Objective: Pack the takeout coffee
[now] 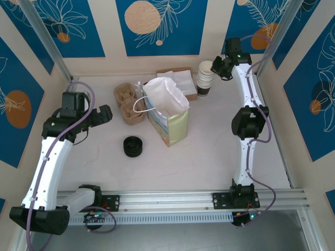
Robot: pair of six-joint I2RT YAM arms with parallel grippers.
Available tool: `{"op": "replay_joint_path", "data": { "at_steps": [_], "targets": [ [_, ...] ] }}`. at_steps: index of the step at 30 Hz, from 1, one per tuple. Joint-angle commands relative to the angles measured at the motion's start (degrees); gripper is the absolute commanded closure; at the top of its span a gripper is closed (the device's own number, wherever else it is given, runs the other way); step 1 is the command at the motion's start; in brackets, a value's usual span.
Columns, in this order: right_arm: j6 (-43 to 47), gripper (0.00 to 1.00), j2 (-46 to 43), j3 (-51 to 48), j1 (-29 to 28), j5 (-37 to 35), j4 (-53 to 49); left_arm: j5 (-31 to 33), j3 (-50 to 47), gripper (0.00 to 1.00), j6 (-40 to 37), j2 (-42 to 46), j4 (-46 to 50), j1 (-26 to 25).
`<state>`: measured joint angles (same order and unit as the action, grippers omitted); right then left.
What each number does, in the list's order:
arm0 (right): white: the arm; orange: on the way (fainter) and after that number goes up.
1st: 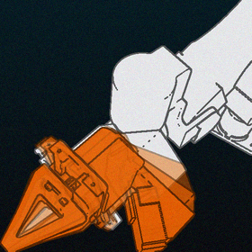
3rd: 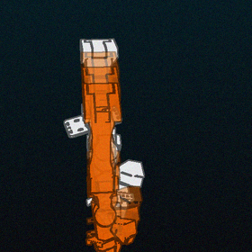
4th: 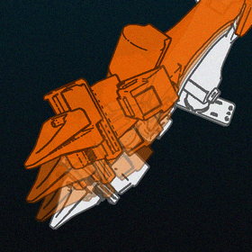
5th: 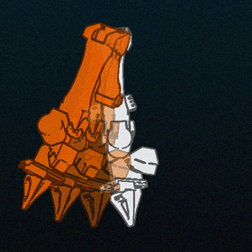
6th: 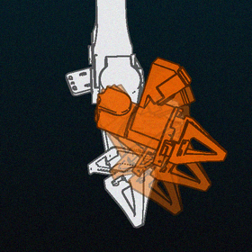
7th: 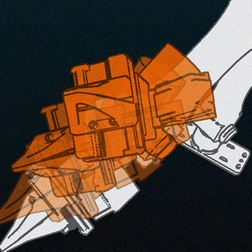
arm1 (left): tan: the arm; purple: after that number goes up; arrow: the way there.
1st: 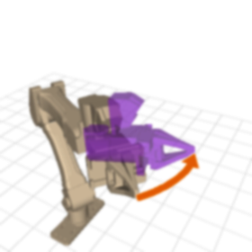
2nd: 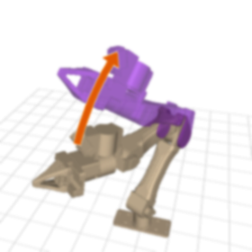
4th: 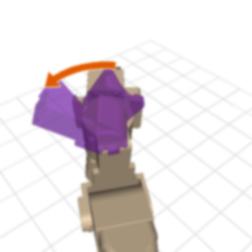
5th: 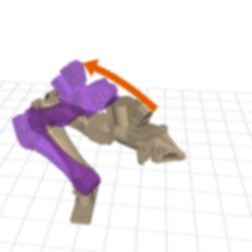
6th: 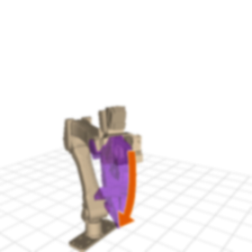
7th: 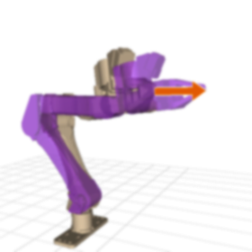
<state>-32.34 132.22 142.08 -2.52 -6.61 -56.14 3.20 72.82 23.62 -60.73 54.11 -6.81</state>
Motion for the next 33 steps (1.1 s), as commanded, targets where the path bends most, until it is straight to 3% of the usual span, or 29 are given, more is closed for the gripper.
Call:
{"op": "replay_joint_path", "data": {
  "at_steps": [1, 14, 33],
  "targets": [
    [0.4, 0.87, 0.6, 2.5, -0.3, -0.5, -0.5, -0.5, 1.8, 0.0, -0.8, 0.4, 0.9, 0.2],
    [1.9, 0.98, -3.2, 7.8, -0.2, -0.1, -4.1, -1.2, 3.7, 0.0, -0.5, 0.5, 2.4, 0.1],
    [3.8, 0.99, -23.9, 5.0, 1.2, 1.0, -10.6, -6.7, 6.5, 0.0, -1.0, 3.0, 4.2, 0.1]
  ]
}}
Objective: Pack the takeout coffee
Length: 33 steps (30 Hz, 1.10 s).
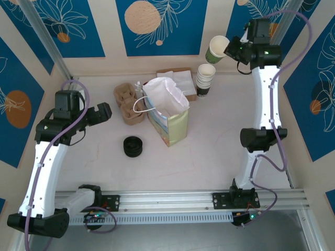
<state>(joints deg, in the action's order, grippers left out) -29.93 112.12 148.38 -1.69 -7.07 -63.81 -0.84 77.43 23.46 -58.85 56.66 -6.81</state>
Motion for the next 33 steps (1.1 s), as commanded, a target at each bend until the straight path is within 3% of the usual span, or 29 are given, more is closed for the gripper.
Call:
{"op": "replay_joint_path", "data": {
  "at_steps": [1, 5, 21, 33],
  "targets": [
    [1.5, 0.99, -5.5, -2.8, 0.4, 1.5, -3.3, -3.2, 1.8, 0.0, -0.8, 1.3, 1.9, 0.2],
    [1.8, 1.0, -12.6, -10.4, 0.5, 1.9, -4.1, -4.9, 1.3, 0.0, -0.5, 2.5, 2.3, 0.1],
    [-0.1, 1.0, -45.9, -58.4, -3.6, 2.2, -2.1, -12.9, -8.6, 0.01, 4.6, 8.5, -0.1, -0.2],
    [-8.2, 1.0, -64.2, -91.7, -17.9, -0.6, 7.8, -13.4, -21.0, 0.04, 8.8, 9.8, -8.4, -1.6]
  ]
}}
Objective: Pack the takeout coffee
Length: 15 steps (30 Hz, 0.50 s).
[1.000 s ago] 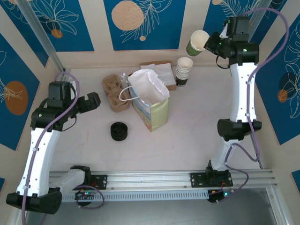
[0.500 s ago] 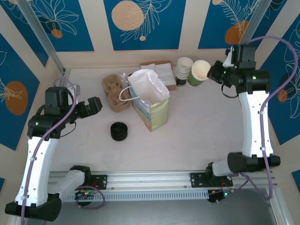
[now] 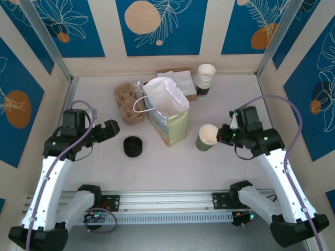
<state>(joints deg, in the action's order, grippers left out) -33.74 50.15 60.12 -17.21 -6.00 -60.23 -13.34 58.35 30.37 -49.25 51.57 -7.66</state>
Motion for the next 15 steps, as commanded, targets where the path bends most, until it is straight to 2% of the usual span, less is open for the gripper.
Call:
{"op": "replay_joint_path", "data": {
  "at_steps": [1, 7, 15],
  "targets": [
    [-5.1, 1.0, -3.0, -5.3, -3.7, -2.0, 5.4, -0.7, -2.7, 0.04, 2.1, 0.0, -4.0, -1.0],
    [-9.4, 1.0, -4.7, -14.9, -13.1, -7.8, 13.7, 1.3, -4.5, 0.05, 2.8, -2.4, -5.7, -3.5],
    [-10.6, 1.0, -3.2, -19.8, -22.3, -11.7, 21.3, 7.4, -6.6, 0.06, 4.5, -4.6, -6.5, -8.3]
  ]
}}
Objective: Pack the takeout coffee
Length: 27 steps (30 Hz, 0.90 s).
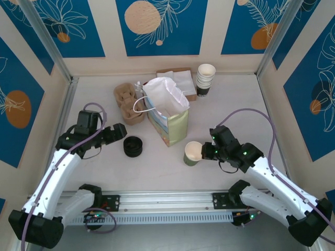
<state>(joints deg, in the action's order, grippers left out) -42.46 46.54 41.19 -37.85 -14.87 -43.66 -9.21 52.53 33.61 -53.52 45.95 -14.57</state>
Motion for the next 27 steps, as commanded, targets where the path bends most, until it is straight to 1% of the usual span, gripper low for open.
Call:
{"op": "replay_joint_path", "data": {
  "at_steps": [1, 6, 10, 14, 18, 27],
  "targets": [
    [-1.9, 1.0, 0.9, -1.0, -2.3, -2.7, 5.3, 3.9, -1.0, 0.06, 1.4, -0.8, -0.9, -2.1],
    [-2.4, 1.0, 4.1, -1.5, -5.6, -2.8, 8.0, 5.6, -1.7, 0.08, 1.7, -2.5, -1.4, -3.9],
    [-4.5, 1.0, 7.0, -1.4, -7.3, -3.0, 10.0, 6.0, -2.2, 0.14, 1.6, -3.6, -2.1, -5.0],
    [-4.9, 1.0, 10.6, -0.8, -9.0, -2.7, 11.4, 6.8, -2.3, 0.15, 1.7, -4.3, -2.4, -5.8],
    [-4.6, 1.0, 14.0, 0.9, -11.8, -5.2, 11.5, 7.8, -2.7, 0.15, 1.6, -4.9, -2.4, -6.3],
    [-4.4, 1.0, 17.8, 3.0, -14.4, -7.5, 10.8, 9.6, -3.8, 0.13, 2.2, -6.0, -2.4, -6.7]
  ]
}}
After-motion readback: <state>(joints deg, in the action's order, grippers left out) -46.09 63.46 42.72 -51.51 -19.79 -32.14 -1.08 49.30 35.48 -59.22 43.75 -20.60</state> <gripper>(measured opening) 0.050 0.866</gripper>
